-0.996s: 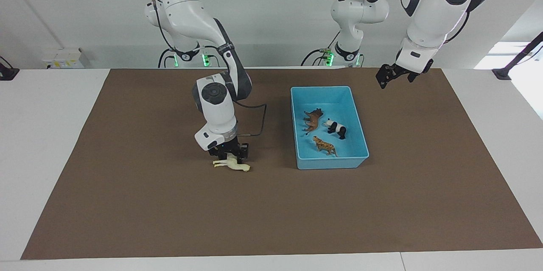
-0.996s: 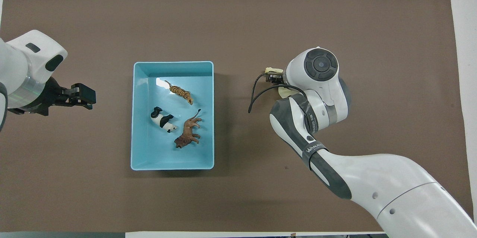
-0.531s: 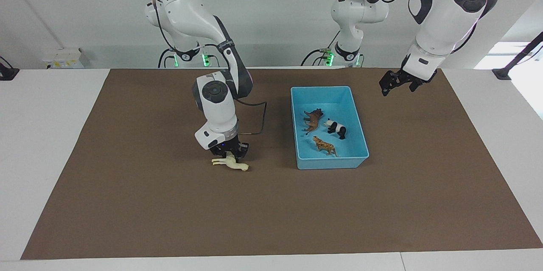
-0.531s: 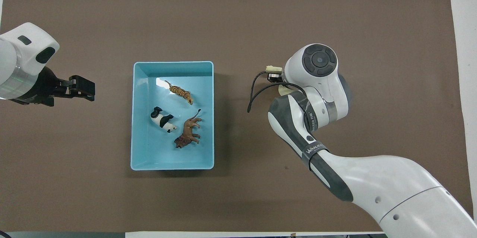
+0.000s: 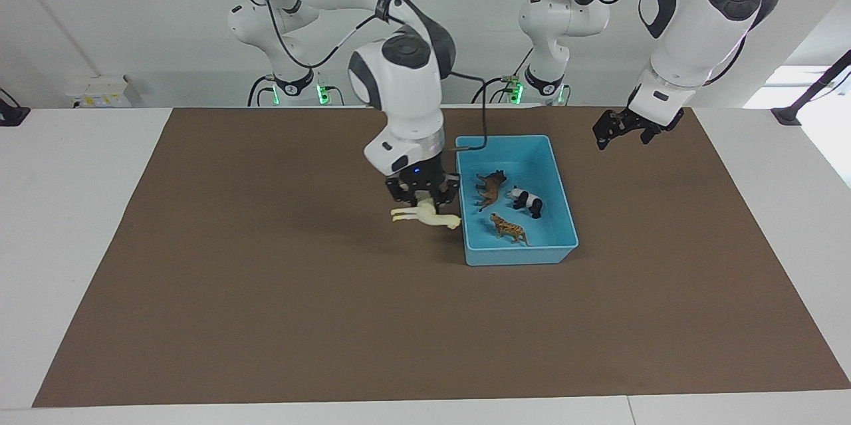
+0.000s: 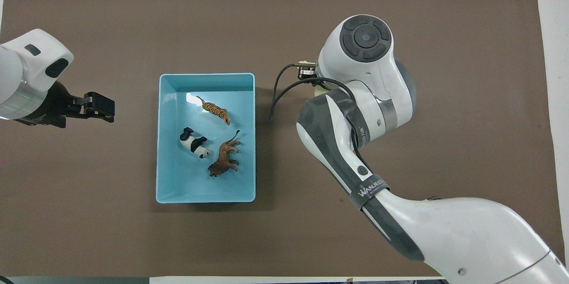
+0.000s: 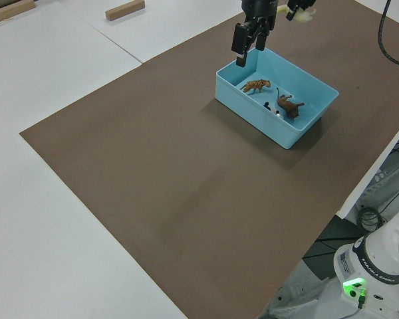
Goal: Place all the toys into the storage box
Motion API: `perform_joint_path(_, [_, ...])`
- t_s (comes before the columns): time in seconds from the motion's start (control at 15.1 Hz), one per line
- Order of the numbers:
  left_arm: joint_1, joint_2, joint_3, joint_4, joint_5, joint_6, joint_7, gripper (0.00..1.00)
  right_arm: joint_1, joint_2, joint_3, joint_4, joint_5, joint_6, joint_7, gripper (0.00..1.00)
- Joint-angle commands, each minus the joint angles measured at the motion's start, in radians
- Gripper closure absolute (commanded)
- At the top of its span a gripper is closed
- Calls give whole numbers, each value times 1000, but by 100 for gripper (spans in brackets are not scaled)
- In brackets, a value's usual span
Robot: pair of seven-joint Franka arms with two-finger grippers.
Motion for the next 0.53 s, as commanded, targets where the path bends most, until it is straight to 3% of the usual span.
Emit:
perform_joint_path(0.0, [3,-12,2,3,-13,25,35,0,74,56,4,-3,93,179,32,100])
perform_joint_path(0.2, [3,6,36,46,-20,27,161,0,135,56,4,-97,101,250,38,100])
perform_joint_path(0.27, [5,6,36,51,-22,25,182,0,140,56,4,-102,107,250,47,59])
perform_joint_path(0.33, [3,6,36,48,-22,28,181,0,152,56,4,-102,109,248,82,3])
perform_joint_path(0.46, [6,7,36,52,-23,31,189,0,154,55,4,-87,109,242,165,0])
